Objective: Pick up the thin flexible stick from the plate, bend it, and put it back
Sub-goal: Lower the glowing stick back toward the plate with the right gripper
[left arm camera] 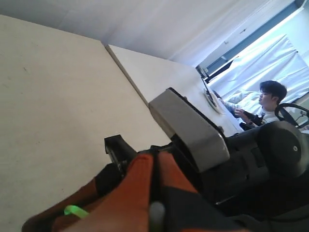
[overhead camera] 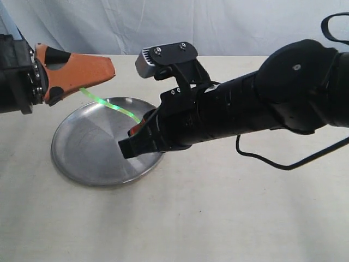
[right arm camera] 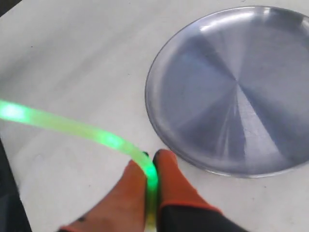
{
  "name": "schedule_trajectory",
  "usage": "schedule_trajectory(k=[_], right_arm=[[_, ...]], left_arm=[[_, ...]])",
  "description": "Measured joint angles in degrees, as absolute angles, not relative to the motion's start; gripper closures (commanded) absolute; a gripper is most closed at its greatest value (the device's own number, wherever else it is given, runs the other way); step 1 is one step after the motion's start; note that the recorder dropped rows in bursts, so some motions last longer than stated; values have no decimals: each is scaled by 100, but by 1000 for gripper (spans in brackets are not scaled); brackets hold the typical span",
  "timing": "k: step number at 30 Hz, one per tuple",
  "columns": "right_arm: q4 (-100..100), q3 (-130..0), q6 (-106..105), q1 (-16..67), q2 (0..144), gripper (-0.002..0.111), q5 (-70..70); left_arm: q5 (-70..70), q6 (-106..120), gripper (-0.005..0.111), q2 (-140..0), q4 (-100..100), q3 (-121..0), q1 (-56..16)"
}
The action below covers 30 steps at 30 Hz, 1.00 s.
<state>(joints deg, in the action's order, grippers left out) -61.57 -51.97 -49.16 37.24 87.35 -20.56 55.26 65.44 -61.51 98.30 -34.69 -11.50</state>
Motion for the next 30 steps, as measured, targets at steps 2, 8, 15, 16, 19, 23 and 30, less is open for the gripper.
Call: schedule_trajectory(k=[2, 8, 15, 16, 19, 23, 30], right_arm=[[-6146, -5197, -4916, 3724, 8792, 108, -2077], [-6087, -5175, -4858, 3713, 8694, 108, -3211], [-6274, -5150, -4804, 3703, 7981, 108, -4066], [-6294, -5150, -4794, 3694, 7877, 108, -4066], [-6384, -5150, -4784, 3694, 7668, 108, -4045], [-6407, -5150, -4772, 3691, 7558, 108, -3894], [-5950, -5139, -4760, 3691, 7884, 108, -3455]], left_arm=[[5395, 6544, 106, -6158, 9726, -3469, -1150], [4788, 6620, 106, -6148, 9375, -3469, -1150], [4351, 7411, 106, -6272, 9283, -3483, -1150], [4349, 7473, 106, -6326, 9283, -3483, -1150], [4362, 7560, 106, -6532, 9283, -3483, -1150], [4641, 7610, 106, -6736, 9615, -3483, -1150], [5086, 7856, 106, -6798, 10168, -3483, -1092]])
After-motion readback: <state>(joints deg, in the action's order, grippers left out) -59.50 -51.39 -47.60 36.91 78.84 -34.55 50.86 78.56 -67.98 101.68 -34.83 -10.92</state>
